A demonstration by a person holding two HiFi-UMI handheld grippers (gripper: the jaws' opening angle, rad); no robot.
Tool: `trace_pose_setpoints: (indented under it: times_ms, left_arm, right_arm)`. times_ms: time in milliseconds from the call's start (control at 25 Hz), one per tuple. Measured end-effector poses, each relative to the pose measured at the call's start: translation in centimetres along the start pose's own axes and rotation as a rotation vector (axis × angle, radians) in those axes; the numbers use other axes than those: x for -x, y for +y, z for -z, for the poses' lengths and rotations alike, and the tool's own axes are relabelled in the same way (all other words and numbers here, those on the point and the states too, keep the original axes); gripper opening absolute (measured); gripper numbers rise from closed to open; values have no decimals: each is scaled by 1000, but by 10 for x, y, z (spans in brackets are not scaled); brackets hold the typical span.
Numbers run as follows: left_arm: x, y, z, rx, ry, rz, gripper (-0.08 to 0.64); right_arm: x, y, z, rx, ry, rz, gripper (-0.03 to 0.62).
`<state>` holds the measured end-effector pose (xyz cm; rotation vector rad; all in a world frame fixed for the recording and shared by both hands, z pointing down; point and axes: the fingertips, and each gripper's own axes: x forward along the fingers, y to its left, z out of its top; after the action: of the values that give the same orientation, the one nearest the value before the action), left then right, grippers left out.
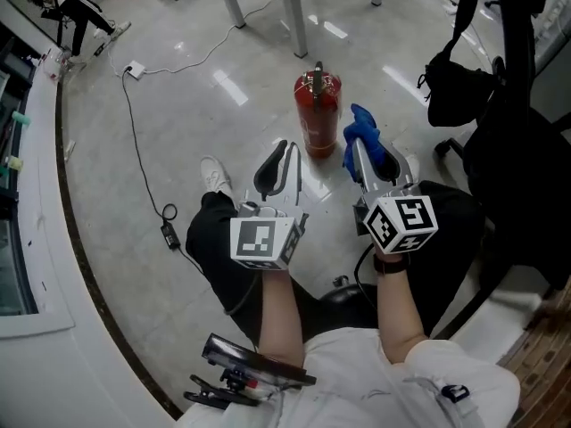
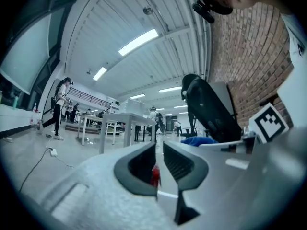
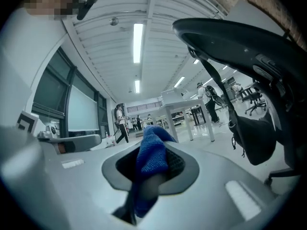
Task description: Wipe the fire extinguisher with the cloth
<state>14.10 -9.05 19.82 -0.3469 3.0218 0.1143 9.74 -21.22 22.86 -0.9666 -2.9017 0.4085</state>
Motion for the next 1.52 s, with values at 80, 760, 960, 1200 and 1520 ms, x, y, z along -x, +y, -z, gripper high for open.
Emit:
trace_pose_setpoints:
  times_ms: [80,760,960,1200,1520]
  left_arm:
    - [-16,3,7,6,17,-14,49]
    - [-93,52,37,20,113,-79,42]
    - [-118,48,13,4,21,-38,49]
    - [-138,46,20,21,9,-19,48]
    - [-127,52,51,9,46,-54,48]
  right_arm:
    - [-11,-16,4,-1,17,9,63]
    - [-104,-67,5,-57,9,-20,63]
    - [-116,-67,-3,18,-14,-59,63]
    - [-140,-73,20,-42,1,-114,63]
    - [-153,-71,130,-225,41,-142,64]
